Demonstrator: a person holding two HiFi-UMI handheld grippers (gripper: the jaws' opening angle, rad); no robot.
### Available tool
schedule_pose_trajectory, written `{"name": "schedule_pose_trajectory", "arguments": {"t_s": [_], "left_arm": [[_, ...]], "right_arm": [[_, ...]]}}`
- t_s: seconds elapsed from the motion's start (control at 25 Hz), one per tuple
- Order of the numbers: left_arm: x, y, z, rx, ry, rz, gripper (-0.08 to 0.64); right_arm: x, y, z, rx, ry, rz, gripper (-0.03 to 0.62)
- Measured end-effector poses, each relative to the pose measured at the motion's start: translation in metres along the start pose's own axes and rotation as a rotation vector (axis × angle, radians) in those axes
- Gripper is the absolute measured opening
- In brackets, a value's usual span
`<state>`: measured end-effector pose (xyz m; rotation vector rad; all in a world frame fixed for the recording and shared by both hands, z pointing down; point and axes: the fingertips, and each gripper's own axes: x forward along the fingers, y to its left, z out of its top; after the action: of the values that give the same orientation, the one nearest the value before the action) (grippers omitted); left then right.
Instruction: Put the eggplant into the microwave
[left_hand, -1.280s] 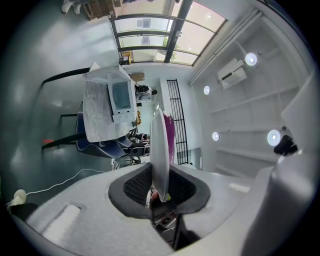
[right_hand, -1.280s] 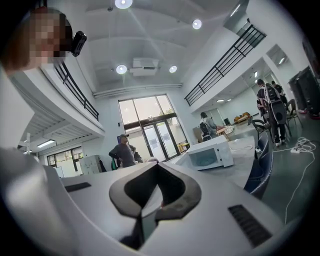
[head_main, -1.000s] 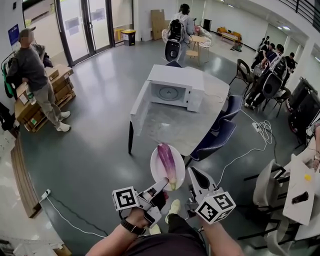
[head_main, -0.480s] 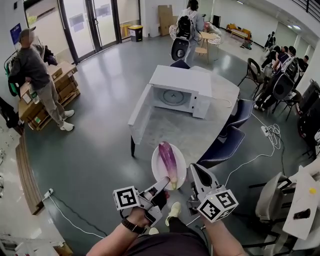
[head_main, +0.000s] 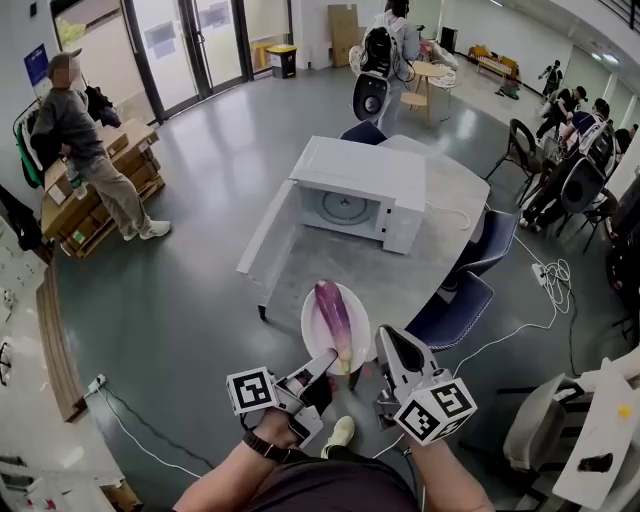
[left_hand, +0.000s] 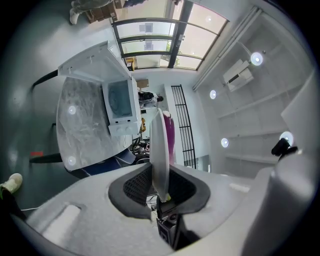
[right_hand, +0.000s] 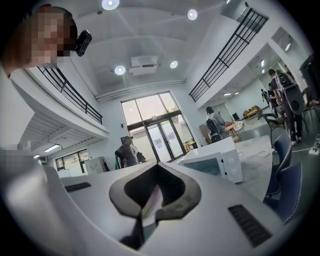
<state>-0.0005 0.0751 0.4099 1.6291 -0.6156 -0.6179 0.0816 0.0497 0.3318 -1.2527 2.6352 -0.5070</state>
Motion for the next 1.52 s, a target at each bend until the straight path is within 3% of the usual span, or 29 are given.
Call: {"name": "schedule_pose_trajectory", "arguments": {"t_s": [0.52,1.0,1.24,1.52], "left_arm": [[0.056,0.027,0.046,0.004,-0.019,0.037,0.074],[0.135,0.067,0.126,-0.010,0.065,0.016,0.074],[0.173,0.100,0.171,0.032,0.111,0.013,0.074],[0.208,0.152,0.195,-0.036,0.116,0.037,0.074]], "right_arm": [[0.046,-0.045,0.011,0.023,0.020,0.009,0.002],[0.129,-0.102,0.020,0.028,0.008,-0.070,0.002],[0.175,-0.127,0.015,0.024,0.007,-0.112,0.002],[0.203,-0.159,-0.005,0.026,0.033,-0.135,0.002]]}}
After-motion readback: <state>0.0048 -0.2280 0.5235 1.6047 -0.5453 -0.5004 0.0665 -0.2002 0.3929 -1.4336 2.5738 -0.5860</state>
